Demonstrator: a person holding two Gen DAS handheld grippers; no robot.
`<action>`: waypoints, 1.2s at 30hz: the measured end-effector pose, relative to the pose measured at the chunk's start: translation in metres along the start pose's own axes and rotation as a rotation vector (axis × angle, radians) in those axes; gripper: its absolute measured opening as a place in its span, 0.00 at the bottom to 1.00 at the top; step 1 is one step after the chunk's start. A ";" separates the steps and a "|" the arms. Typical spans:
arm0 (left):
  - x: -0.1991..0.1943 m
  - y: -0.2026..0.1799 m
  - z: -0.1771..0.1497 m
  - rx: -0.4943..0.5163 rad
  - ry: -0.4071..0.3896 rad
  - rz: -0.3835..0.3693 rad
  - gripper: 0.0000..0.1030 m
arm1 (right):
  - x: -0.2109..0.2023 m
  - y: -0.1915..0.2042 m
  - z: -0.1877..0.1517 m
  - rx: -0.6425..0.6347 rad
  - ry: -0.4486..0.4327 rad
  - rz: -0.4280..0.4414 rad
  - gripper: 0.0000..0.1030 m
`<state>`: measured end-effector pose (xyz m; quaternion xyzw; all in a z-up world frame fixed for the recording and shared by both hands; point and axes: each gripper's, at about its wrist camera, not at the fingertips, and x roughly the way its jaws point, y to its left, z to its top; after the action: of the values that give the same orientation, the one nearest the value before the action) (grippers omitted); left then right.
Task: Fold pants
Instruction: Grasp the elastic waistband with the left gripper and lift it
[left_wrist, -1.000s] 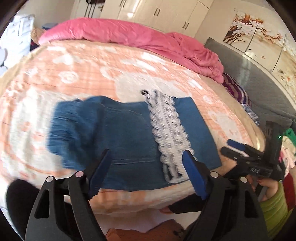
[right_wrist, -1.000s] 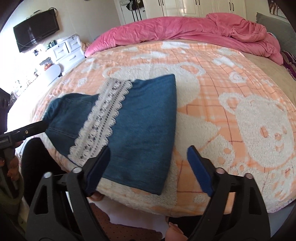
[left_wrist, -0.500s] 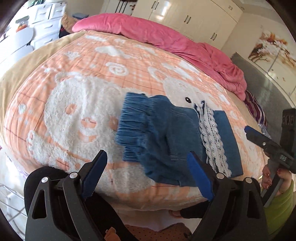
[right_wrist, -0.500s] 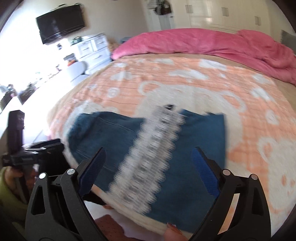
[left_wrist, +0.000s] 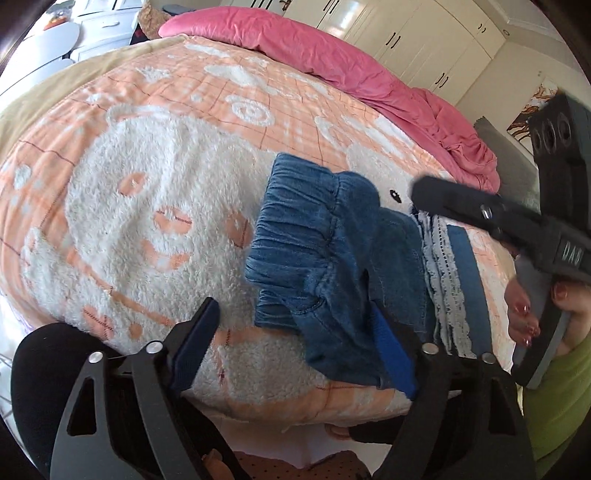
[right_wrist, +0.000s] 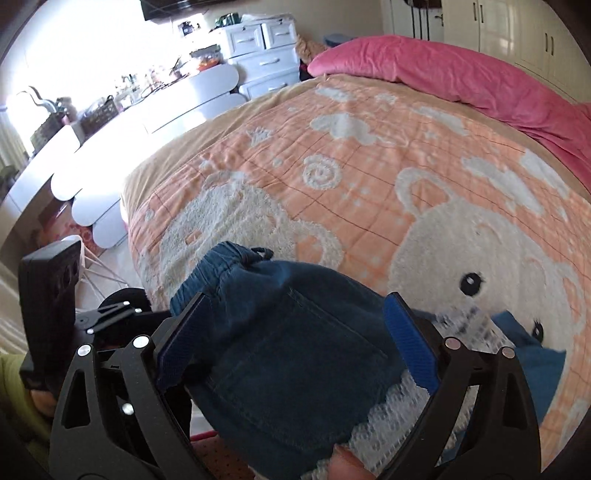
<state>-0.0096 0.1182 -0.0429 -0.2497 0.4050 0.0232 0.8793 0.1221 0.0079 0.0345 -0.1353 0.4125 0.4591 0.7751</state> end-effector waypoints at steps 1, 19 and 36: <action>0.002 0.001 0.000 -0.001 0.000 -0.002 0.76 | 0.005 0.002 0.003 -0.006 0.008 0.003 0.85; 0.007 0.003 -0.005 0.017 -0.012 -0.055 0.57 | 0.080 0.016 0.009 -0.077 0.180 0.174 0.33; -0.002 -0.089 0.018 0.064 0.066 -0.379 0.57 | -0.081 -0.096 -0.029 0.186 -0.155 0.312 0.24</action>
<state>0.0231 0.0487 0.0058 -0.2939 0.3798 -0.1641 0.8617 0.1669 -0.1096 0.0621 0.0380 0.4083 0.5426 0.7331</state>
